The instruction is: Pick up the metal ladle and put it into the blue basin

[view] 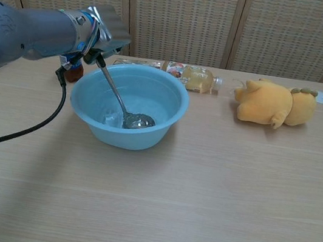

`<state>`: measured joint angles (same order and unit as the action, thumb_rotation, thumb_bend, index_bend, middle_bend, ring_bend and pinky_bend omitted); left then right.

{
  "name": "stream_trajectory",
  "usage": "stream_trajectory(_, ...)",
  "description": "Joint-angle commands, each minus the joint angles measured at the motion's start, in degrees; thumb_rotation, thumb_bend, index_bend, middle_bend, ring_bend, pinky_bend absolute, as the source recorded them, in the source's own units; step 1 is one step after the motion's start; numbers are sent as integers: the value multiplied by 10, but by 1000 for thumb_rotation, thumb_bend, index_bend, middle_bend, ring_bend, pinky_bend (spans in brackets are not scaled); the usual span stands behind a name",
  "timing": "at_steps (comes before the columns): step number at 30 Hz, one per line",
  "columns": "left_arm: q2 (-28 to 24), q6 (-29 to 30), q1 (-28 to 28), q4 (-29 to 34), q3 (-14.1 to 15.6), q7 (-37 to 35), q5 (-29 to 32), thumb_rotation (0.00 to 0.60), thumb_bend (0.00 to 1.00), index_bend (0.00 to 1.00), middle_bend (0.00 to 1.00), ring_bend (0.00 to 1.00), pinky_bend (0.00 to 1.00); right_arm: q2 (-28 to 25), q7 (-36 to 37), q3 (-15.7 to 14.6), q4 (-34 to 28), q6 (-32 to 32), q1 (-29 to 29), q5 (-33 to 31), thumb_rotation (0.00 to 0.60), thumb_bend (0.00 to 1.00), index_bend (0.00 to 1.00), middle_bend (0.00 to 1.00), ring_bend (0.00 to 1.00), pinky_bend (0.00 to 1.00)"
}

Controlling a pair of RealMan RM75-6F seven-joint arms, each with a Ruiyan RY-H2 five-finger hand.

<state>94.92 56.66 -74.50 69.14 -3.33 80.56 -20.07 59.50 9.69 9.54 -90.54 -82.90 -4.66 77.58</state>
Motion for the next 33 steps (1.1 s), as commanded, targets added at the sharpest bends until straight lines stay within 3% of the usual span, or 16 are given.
stream_trajectory(1,0,1,1,0,-2,-3,-1,600,578,840,1000,977,1000,0,1,0,0,0,0,0,600,0,0,0,0,0)
stream_trajectory(6,-8,-1,8,8,-16,-32,-12,600,578,842,1000,977,1000,-1,2,-1,0,1,0,0,600,0,0,0,0,0)
stream_trajectory(20,-81,-55,61,54,-77,-233,-61,600,619,854,1000,977,1000,4,-14,-4,-2,5,-3,3,600,0,0,0,0,0)
stream_trajectory(33,-148,-97,82,101,-93,-345,-95,600,618,854,1000,977,1000,8,-29,-5,-5,7,-6,1,600,0,0,0,0,0)
